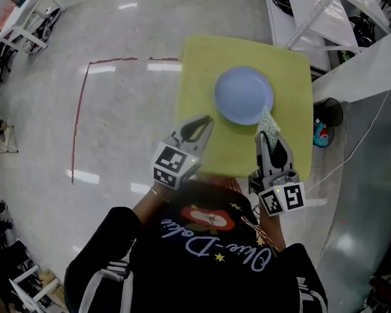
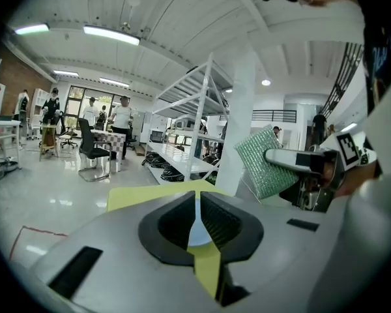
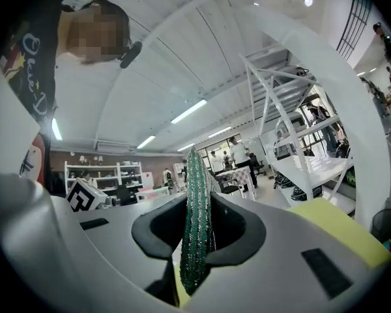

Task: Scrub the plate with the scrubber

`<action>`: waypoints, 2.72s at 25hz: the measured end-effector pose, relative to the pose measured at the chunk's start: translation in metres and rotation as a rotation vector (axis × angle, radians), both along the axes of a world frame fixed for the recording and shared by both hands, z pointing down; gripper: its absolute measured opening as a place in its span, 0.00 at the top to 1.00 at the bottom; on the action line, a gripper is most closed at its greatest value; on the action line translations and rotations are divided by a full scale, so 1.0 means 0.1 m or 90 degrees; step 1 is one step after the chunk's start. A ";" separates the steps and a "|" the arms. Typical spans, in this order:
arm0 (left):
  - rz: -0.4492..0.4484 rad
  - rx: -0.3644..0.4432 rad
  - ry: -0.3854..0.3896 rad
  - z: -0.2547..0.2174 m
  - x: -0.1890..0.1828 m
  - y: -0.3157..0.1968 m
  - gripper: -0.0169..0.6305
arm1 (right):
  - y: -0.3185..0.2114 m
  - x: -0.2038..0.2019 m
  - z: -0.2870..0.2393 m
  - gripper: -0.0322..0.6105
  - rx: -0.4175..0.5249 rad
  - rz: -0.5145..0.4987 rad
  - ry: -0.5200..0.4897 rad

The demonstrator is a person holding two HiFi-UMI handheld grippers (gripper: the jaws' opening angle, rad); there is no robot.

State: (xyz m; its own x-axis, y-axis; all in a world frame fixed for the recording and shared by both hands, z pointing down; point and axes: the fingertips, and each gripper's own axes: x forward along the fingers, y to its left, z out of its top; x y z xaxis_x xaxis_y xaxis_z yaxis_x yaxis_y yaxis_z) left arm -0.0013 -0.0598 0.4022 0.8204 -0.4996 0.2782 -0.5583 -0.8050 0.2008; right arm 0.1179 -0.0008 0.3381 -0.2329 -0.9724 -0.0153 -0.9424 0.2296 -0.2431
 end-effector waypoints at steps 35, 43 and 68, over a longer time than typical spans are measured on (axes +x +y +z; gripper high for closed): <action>-0.178 -0.152 -0.095 1.03 0.18 -0.94 0.97 | -1.66 0.30 1.56 0.85 -0.240 -0.329 0.299; -0.162 -0.203 -0.103 1.38 0.22 -1.10 0.96 | -1.92 0.17 2.02 0.85 -0.300 -0.380 0.395; -0.142 -0.386 -0.095 2.23 0.56 -1.30 0.84 | -2.19 0.23 2.93 0.84 -0.423 -0.467 0.586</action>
